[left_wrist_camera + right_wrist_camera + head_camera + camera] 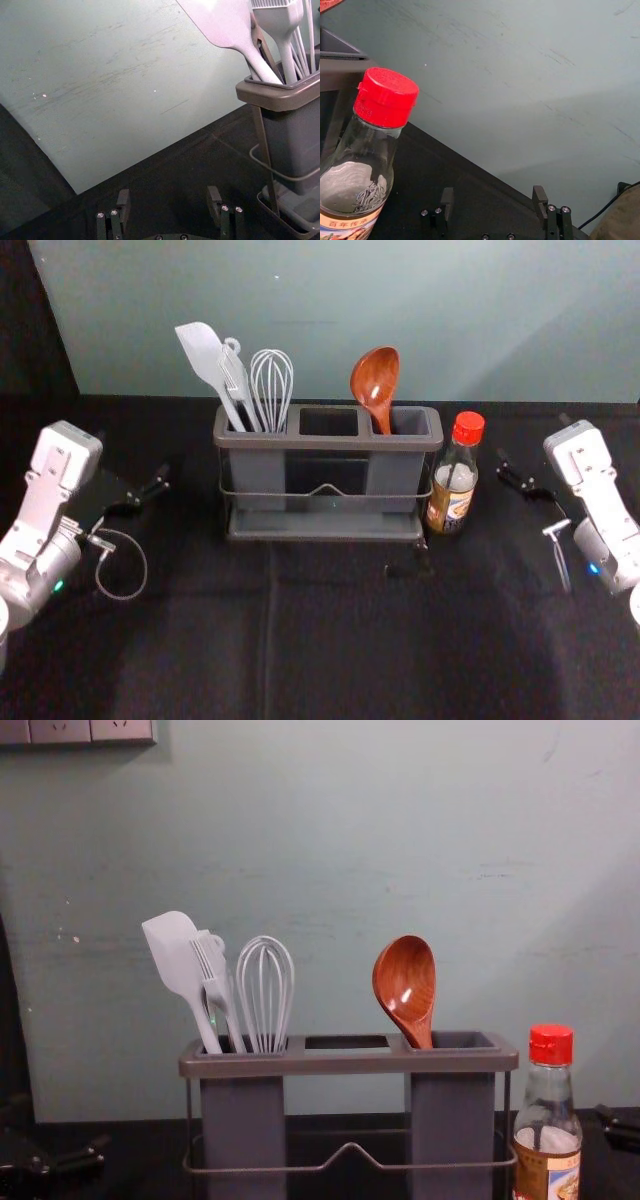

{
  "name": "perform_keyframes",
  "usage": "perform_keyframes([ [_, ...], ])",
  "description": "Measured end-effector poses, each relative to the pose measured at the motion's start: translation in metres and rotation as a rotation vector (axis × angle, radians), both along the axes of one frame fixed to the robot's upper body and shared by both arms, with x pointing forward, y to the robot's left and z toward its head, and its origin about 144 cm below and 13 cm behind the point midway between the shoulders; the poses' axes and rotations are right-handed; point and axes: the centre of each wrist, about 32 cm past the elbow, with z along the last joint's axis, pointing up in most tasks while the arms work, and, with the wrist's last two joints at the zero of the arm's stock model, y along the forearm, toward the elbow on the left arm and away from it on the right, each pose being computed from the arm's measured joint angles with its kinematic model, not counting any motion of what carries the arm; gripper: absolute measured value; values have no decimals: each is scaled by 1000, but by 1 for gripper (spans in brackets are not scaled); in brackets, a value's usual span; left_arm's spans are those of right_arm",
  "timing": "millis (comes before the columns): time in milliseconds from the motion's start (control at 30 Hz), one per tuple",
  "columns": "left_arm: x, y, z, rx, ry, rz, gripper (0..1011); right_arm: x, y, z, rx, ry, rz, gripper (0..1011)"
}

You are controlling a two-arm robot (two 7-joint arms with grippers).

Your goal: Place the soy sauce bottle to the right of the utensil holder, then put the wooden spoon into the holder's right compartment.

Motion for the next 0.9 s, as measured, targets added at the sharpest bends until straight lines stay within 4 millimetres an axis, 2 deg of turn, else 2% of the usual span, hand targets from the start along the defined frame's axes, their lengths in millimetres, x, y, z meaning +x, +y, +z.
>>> perform_keyframes([
  [900,0,0,0,0,0,0,1005,0,0,0,-1,0,1,1004],
])
